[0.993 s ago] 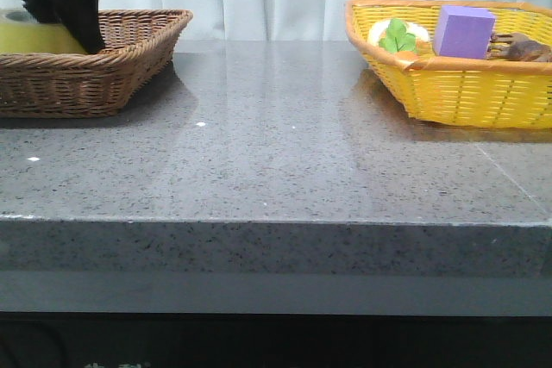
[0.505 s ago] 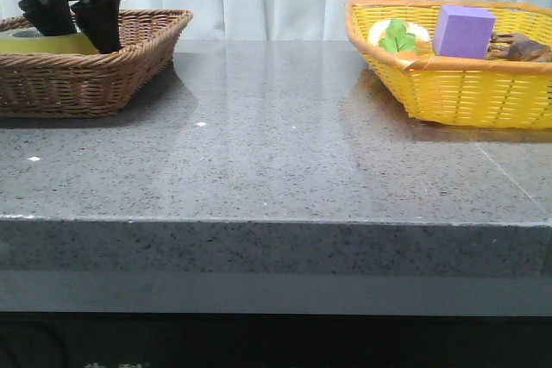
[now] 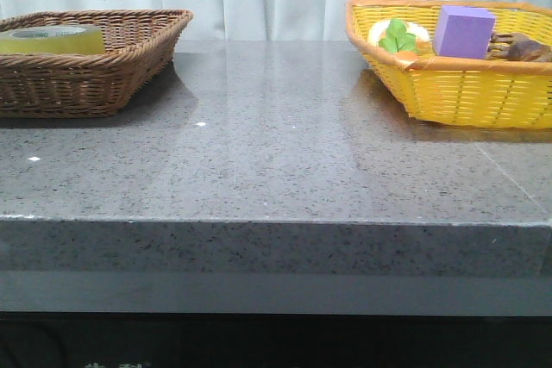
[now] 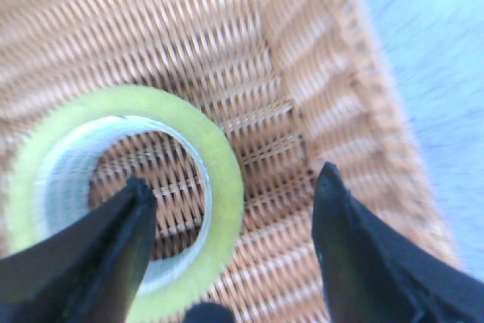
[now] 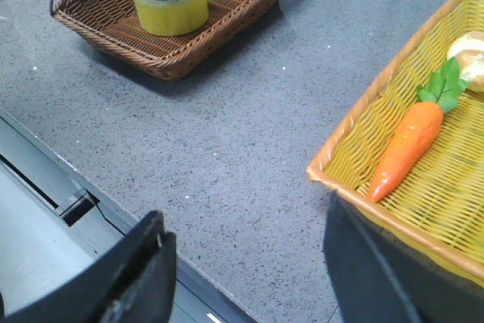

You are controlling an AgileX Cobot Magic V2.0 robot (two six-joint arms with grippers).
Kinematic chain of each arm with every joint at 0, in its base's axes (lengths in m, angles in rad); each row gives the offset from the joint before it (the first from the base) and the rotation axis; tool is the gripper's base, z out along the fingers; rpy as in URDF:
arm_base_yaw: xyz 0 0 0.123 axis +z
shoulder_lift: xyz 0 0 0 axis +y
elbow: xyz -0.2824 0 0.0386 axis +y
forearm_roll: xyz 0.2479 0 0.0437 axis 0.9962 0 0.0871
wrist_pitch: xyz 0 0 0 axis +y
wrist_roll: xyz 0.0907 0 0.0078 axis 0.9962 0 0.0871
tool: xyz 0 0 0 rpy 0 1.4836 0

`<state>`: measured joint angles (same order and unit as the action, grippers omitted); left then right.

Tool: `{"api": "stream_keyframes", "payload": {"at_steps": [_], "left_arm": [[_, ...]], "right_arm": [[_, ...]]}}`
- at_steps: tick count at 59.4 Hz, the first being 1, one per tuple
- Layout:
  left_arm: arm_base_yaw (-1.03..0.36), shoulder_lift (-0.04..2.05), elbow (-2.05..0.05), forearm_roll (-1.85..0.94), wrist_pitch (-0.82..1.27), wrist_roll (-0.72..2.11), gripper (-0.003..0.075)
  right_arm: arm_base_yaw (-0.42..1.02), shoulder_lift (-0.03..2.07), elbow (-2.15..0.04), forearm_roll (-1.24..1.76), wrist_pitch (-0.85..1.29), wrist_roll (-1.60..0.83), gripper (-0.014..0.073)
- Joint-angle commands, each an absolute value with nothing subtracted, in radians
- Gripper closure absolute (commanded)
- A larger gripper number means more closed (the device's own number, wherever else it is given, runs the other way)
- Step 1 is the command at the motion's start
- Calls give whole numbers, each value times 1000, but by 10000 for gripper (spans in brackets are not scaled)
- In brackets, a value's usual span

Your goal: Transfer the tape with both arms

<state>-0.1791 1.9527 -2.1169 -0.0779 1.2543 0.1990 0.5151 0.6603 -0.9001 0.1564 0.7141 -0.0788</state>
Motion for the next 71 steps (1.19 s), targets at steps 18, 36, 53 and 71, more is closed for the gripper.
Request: {"api": "stream_keyframes", "payload": {"at_steps": [18,36,53,71], "left_arm": [[-196,1546,-2066,-197,1260,183,281],[-196,1230,-1662,-195,1212,183,281],[-196,910,-1199,-197,1038,183,281],[-196,661,-936,-201,971,183,281]], "right_arm": [[510,662,-926,163,644,-76,137],[510,662,-926,163,644,-76,137],[510,662,-926,163,644,-76,137],[510,662,-926,166,644,-76,137]]}}
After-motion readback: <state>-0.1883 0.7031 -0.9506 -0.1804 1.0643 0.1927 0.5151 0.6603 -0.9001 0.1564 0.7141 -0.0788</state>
